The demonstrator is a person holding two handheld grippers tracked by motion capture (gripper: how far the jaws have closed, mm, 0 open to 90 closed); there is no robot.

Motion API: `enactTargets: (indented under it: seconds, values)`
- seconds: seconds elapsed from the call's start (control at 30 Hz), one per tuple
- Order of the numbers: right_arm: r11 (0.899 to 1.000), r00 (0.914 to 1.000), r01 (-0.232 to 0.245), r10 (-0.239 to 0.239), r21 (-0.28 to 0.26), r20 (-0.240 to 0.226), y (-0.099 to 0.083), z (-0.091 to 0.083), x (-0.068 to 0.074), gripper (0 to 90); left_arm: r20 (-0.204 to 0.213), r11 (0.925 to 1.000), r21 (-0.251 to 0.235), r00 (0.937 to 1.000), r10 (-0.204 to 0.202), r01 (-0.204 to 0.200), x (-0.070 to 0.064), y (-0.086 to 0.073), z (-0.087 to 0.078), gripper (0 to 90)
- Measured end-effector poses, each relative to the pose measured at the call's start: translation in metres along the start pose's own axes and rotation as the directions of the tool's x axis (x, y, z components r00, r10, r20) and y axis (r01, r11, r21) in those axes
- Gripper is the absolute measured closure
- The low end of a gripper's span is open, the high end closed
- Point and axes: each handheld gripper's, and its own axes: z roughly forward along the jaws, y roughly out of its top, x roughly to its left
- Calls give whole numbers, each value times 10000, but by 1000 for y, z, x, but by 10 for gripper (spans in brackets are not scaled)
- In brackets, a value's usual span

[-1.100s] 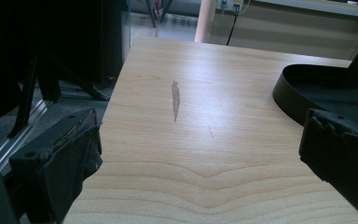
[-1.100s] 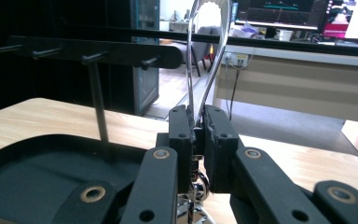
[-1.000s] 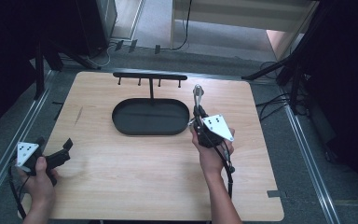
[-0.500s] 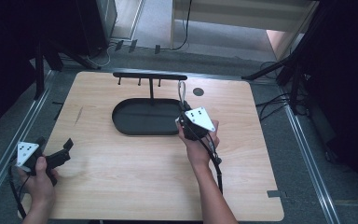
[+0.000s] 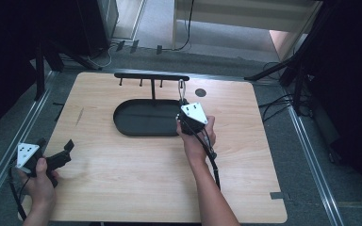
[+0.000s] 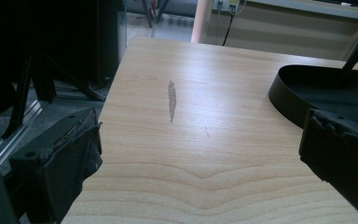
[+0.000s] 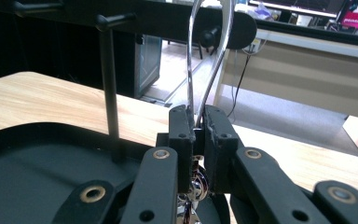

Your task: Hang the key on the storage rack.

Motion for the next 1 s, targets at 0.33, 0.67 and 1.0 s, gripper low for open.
enactTargets:
  seconds: [0.33, 0.67, 1.0]
  values:
    - [9991, 10000, -56, 55, 412, 35, -4, 14, -1, 835, 14, 10000, 2, 10000, -20, 20, 0, 0, 0, 0]
    - [9970, 10000, -44, 49, 772, -54, -11, 23, -5, 835, 8, 10000, 12, 10000, -11, 11, 0, 0, 0, 0]
    - [9948, 9987, -268, 310, 984, -416, -11, 30, -6, 740, 19, 10000, 21, 10000, -13, 13, 0, 0, 0, 0]
